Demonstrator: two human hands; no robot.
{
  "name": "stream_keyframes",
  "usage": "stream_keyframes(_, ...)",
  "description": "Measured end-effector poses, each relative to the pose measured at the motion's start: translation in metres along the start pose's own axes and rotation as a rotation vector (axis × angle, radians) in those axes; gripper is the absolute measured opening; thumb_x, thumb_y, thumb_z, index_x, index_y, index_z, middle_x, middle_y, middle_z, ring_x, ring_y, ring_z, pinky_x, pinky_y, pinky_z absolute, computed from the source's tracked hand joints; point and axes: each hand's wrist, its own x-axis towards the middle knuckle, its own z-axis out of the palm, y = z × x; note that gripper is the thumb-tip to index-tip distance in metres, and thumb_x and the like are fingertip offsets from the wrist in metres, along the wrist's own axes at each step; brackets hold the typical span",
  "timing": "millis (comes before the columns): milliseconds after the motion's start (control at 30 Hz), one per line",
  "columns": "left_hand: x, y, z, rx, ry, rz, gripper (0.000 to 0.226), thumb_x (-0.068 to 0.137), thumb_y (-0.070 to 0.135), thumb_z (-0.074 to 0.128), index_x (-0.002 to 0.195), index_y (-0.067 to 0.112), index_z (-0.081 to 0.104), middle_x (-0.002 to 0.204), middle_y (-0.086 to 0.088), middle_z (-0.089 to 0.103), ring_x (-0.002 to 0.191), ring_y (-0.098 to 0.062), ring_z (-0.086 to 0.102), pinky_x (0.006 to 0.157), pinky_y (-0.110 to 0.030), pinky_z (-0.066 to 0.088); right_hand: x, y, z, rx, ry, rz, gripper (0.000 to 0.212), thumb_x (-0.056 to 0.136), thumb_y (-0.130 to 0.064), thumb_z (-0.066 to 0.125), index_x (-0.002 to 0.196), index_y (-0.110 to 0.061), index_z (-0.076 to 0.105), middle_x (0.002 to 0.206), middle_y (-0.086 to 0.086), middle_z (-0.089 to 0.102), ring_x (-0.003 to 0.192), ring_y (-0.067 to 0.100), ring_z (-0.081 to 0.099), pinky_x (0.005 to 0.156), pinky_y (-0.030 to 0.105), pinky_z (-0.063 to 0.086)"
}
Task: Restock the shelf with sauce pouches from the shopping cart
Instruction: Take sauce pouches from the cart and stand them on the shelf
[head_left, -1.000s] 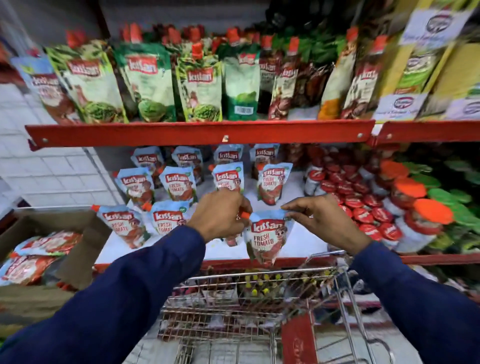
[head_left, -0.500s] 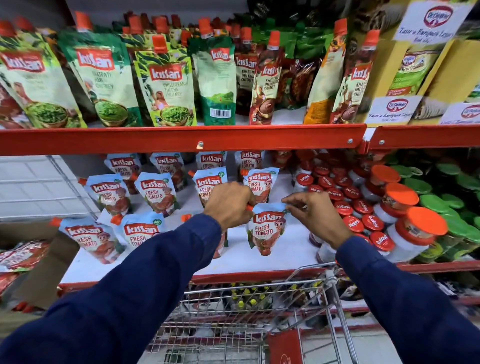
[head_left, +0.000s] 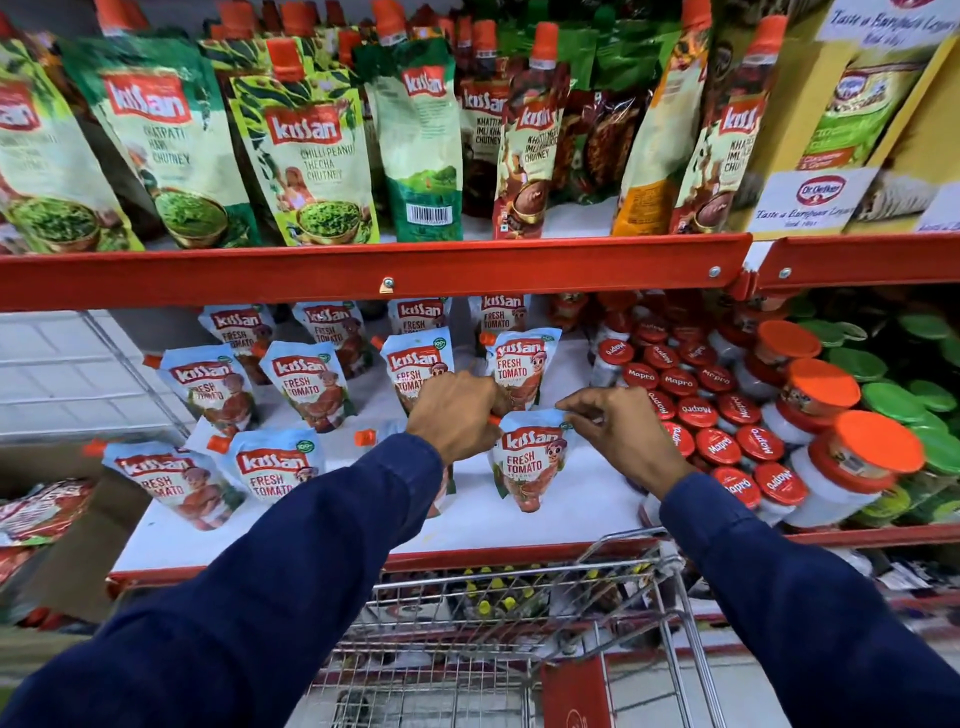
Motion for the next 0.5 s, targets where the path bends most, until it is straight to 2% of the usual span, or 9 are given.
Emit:
stream_keyframes(100, -0.0003, -0.0007, 0.0015, -0.005, 0.001, 0.002, 0.031, 0.085, 0.035, 0.072, 0.115, 0.030, 0.076, 0.102, 0.000, 0.078, 0.092, -0.029, 0.068, 0.069, -0.033, 0.046, 0.0012, -0.0016, -0.0002, 0.003, -0.014, -0.003, 0.017, 0.084, -0.007, 0.069, 0.098, -0.013, 0.075, 0.090, -0.001, 0.077, 0.073, 0.004, 0.064, 0.073, 0.019, 0.052)
stream_keyframes(200, -0.0005, -0.0018, 0.0006, 0.010, -0.025, -0.009, 0.030, 0.085, 0.036, 0.069, 0.114, 0.030, 0.075, 0.105, -0.002, 0.077, 0.094, -0.029, 0.068, 0.074, -0.036, 0.051, 0.0013, -0.0018, 0.0002, 0.010, -0.036, 0.009, 0.017, 0.085, -0.007, 0.068, 0.099, -0.013, 0.075, 0.091, -0.002, 0.077, 0.073, 0.001, 0.063, 0.070, 0.002, 0.043)
stream_keyframes(267, -0.0005, -0.0022, 0.0001, 0.015, -0.036, -0.012, 0.030, 0.086, 0.037, 0.068, 0.114, 0.030, 0.075, 0.106, -0.003, 0.077, 0.096, -0.030, 0.068, 0.077, -0.037, 0.052, 0.0004, -0.0017, 0.0005, 0.015, -0.039, 0.020, 0.018, 0.085, -0.007, 0.067, 0.100, -0.013, 0.075, 0.091, -0.004, 0.077, 0.070, -0.006, 0.060, 0.067, -0.005, 0.039)
stream_keyframes(367, -0.0007, 0.0008, -0.0014, 0.026, -0.056, -0.020, 0.030, 0.087, 0.038, 0.068, 0.115, 0.029, 0.075, 0.105, -0.004, 0.077, 0.096, -0.030, 0.068, 0.078, -0.037, 0.053, -0.0002, -0.0018, -0.0006, 0.033, -0.043, 0.032, 0.018, 0.085, -0.006, 0.068, 0.099, -0.014, 0.075, 0.089, -0.004, 0.077, 0.068, -0.014, 0.058, 0.067, -0.004, 0.041)
stream_keyframes(500, -0.0018, 0.0036, -0.0015, 0.029, -0.087, -0.042, 0.029, 0.088, 0.037, 0.066, 0.114, 0.026, 0.075, 0.105, -0.006, 0.076, 0.094, -0.030, 0.069, 0.081, -0.042, 0.058, 0.0005, -0.0014, -0.0006, 0.024, -0.043, 0.064, 0.016, 0.085, -0.010, 0.070, 0.099, -0.017, 0.075, 0.088, -0.004, 0.076, 0.069, -0.004, 0.062, 0.064, 0.000, 0.042)
